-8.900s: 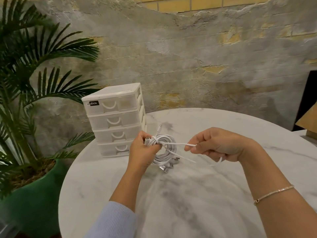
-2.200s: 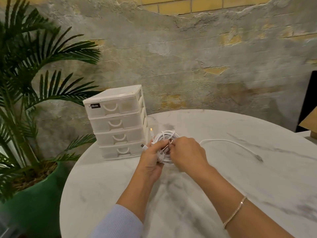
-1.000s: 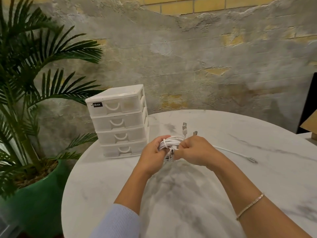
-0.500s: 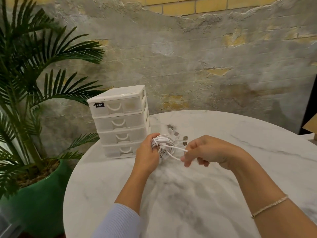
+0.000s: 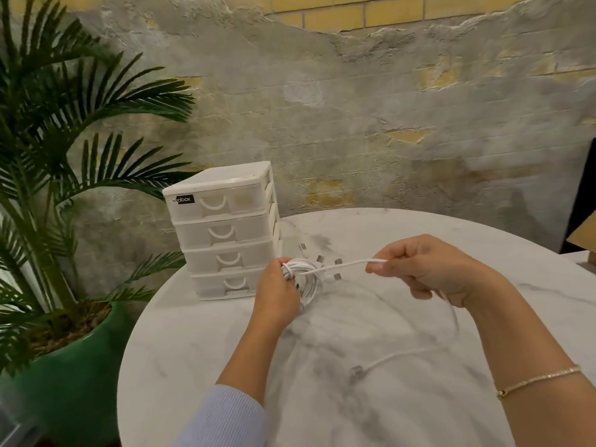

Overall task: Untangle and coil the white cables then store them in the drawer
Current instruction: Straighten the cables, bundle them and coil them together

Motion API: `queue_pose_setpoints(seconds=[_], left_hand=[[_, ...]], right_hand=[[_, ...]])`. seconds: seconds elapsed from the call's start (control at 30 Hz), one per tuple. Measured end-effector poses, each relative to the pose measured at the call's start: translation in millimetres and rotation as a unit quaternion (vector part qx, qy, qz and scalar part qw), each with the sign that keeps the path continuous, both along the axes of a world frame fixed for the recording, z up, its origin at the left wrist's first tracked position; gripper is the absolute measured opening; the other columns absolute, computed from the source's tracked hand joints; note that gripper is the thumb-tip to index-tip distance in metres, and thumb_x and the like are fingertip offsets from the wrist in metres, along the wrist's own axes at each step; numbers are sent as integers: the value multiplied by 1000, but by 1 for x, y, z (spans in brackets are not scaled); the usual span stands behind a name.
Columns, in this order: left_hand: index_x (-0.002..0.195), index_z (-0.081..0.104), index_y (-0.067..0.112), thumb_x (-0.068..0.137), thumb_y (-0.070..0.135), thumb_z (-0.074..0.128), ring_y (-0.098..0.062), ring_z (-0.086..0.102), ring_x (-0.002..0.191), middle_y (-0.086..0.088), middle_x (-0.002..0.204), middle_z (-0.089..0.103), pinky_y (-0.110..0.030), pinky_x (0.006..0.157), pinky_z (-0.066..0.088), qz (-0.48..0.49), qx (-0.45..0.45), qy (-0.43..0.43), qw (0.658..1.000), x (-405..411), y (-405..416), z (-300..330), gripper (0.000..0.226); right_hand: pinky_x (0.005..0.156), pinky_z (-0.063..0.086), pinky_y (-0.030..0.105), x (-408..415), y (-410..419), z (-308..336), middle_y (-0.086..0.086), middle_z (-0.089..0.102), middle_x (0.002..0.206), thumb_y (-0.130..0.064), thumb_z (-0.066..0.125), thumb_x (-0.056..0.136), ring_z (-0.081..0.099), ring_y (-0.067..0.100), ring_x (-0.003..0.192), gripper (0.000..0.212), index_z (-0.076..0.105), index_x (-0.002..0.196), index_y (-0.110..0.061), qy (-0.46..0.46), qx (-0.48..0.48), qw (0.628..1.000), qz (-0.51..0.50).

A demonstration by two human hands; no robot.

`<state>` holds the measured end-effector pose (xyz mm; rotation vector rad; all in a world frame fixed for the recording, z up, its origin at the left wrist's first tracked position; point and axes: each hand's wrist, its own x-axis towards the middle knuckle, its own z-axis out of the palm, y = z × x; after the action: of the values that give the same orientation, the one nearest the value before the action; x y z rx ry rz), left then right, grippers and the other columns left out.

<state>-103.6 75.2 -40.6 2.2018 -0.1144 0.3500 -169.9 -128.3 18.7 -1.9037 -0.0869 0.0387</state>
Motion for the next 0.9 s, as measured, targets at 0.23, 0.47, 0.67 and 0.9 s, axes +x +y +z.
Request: queue_pose_setpoints(seconds=[0.23, 0.47, 0.67, 0.9], left_hand=[[103, 58, 26, 80, 21, 56, -17, 56, 93, 6, 100, 60, -31, 77, 47, -35, 115, -19, 993, -8, 3, 4, 24], [68, 65, 27, 69, -8, 63, -4, 53, 53, 5, 64, 64, -18, 52, 45, -172, 40, -24, 984, -21, -2, 11, 35], [96, 68, 37, 72, -5, 75, -7, 41, 49, -2, 55, 53, -15, 54, 39, -259, -99, -12, 961, -30, -10, 16, 49], [71, 71, 22, 76, -17, 54, -6, 53, 51, 10, 64, 67, -20, 47, 44, -223, -165, 19, 961, -29, -11, 15, 43]], right_hand=[[60, 42, 24, 7, -13, 1, -1, 67, 70, -28, 79, 72, 56, 12, 66, 14, 68, 63, -28, -198, -27, 940, -275], [72, 44, 28, 25, -9, -18, -3, 70, 84, -45, 75, 71, 62, 19, 87, 20, 74, 80, -27, -148, -119, 905, -380], [67, 39, 26, 31, -3, -31, -5, 65, 80, -46, 78, 68, 57, 17, 82, 23, 69, 77, -27, -27, -191, 930, -314], [72, 42, 27, 45, 6, -44, 0, 68, 97, -30, 69, 81, 57, 20, 90, 13, 70, 92, -23, 30, -257, 941, -219]])
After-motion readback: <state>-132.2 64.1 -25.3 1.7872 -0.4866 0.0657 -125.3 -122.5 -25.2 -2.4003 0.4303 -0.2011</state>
